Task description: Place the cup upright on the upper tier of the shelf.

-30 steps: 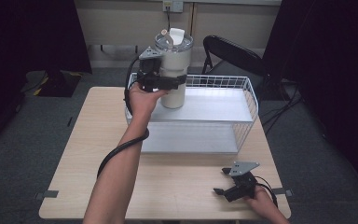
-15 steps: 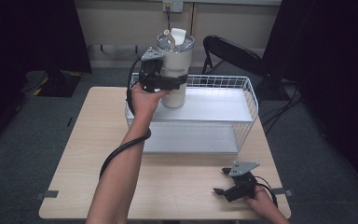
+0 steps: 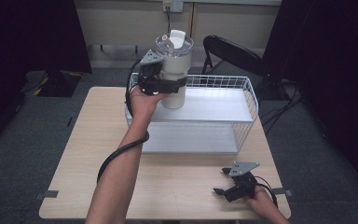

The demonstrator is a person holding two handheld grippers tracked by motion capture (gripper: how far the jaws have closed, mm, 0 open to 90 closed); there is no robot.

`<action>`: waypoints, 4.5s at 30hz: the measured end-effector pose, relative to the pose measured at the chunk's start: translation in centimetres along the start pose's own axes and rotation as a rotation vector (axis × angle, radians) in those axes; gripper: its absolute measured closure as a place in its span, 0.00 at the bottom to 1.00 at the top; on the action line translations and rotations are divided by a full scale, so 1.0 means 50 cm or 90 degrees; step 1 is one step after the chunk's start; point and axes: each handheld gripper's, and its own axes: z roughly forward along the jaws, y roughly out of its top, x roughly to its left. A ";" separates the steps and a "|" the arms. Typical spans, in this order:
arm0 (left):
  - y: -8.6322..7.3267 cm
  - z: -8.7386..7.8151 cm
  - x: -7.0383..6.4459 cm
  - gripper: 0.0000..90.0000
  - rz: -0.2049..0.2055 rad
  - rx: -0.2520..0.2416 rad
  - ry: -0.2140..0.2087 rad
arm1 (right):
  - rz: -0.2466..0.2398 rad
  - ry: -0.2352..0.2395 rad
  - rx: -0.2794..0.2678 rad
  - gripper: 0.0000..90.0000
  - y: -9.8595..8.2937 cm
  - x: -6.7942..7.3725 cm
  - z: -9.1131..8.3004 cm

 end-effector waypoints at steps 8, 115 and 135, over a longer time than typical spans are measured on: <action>-0.006 -0.006 -0.002 0.10 0.017 -0.003 -0.009 | 0.000 0.000 0.000 0.14 0.000 0.000 0.000; -0.140 -0.201 -0.043 0.17 0.015 0.099 -0.062 | 0.001 0.001 0.001 0.14 0.000 0.000 0.000; -0.233 -0.246 -0.038 0.17 -0.012 0.126 -0.076 | 0.001 0.001 0.001 0.14 0.000 0.000 0.000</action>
